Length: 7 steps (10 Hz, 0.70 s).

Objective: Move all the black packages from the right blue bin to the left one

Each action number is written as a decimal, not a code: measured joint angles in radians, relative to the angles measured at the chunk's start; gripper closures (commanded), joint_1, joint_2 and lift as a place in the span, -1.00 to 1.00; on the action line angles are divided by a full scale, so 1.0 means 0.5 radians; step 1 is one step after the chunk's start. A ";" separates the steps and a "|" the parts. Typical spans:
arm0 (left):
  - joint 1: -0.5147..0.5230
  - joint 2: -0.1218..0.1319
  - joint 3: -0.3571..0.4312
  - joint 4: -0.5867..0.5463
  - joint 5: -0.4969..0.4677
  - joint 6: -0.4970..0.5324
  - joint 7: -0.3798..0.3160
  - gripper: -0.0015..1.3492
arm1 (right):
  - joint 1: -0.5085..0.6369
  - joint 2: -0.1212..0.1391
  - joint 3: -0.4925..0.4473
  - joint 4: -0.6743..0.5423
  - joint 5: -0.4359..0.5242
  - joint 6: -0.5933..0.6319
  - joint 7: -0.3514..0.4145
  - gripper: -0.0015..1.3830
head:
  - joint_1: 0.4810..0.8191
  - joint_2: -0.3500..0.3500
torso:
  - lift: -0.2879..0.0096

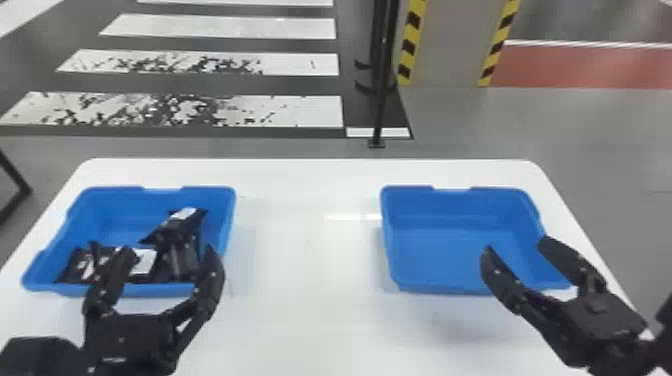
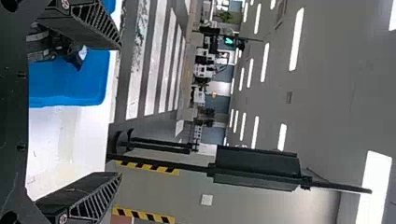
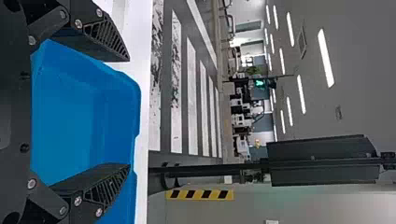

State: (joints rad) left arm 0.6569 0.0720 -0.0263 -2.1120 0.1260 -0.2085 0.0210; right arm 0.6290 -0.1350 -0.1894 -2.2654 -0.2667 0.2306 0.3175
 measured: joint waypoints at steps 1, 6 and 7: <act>-0.002 0.000 0.004 0.000 -0.049 -0.031 0.002 -0.91 | 0.003 0.000 0.000 -0.002 0.002 -0.005 0.000 -0.64 | 0.27 -0.08 | -0.01; 0.006 -0.006 0.031 0.001 -0.115 -0.117 0.010 -0.91 | 0.008 0.000 0.000 -0.007 0.003 -0.028 0.000 -0.64 | 0.27 -0.05 | -0.01; 0.006 -0.006 0.030 0.000 -0.109 -0.108 0.010 -0.91 | 0.009 0.000 0.000 -0.007 0.003 -0.028 0.000 -0.64 | 0.27 -0.05 | -0.01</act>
State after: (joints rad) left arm 0.6601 0.0690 -0.0111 -2.1117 0.0715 -0.2624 0.0261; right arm 0.6334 -0.1350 -0.1894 -2.2691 -0.2652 0.2165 0.3175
